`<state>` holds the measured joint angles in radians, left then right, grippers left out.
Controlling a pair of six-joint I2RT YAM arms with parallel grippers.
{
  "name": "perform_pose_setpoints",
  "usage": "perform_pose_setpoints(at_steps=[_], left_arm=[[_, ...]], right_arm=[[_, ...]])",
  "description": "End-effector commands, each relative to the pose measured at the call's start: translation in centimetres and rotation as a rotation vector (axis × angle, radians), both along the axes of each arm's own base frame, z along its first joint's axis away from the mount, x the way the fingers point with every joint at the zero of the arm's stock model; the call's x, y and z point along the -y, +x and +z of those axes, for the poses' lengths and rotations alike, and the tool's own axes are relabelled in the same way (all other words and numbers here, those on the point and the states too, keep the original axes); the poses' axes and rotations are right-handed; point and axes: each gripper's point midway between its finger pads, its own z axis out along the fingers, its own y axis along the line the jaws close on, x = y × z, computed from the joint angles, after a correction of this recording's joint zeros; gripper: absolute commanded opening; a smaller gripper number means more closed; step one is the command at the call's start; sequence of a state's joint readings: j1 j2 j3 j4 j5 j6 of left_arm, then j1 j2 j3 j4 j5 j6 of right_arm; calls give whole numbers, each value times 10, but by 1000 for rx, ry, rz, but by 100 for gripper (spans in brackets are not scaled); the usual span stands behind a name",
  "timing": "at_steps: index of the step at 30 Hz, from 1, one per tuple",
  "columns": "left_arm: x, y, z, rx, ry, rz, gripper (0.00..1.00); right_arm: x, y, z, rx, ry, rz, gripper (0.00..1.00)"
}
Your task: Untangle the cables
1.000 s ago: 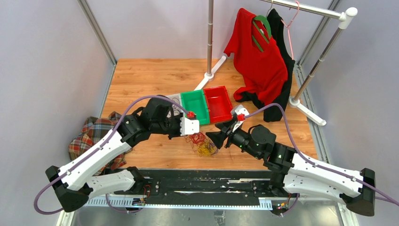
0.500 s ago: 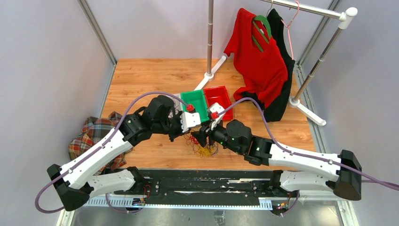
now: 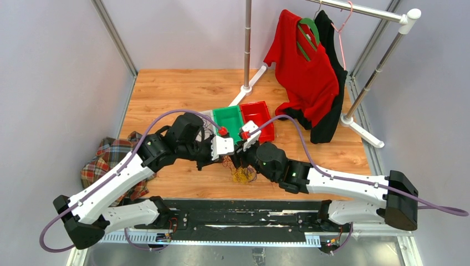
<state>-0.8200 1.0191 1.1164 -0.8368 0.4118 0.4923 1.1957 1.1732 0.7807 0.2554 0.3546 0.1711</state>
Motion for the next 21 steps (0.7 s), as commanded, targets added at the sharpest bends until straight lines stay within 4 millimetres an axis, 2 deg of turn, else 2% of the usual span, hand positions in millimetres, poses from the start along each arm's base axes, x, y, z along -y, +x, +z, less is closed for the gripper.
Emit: perform_pose_setpoints(at_steps=[1,7,12,16,21], left_arm=[[7,-19,20,-15,-56,-107,0],[10,-22,26,-28,-48,-146,0],[15,-31,38,-84,-59,-182,0],[18,-38,59,-116,-90,-203,0],[23,-47,100,-121,-164,-237,0]], right_arm=[[1,15,19,74,35,-96,52],[-16,10,21,102,79,-86,53],[-10,19,11,97,103,-175,54],[-7,25,-17,79,52,-212,53],[-1,27,-62,0,16,-234,51]])
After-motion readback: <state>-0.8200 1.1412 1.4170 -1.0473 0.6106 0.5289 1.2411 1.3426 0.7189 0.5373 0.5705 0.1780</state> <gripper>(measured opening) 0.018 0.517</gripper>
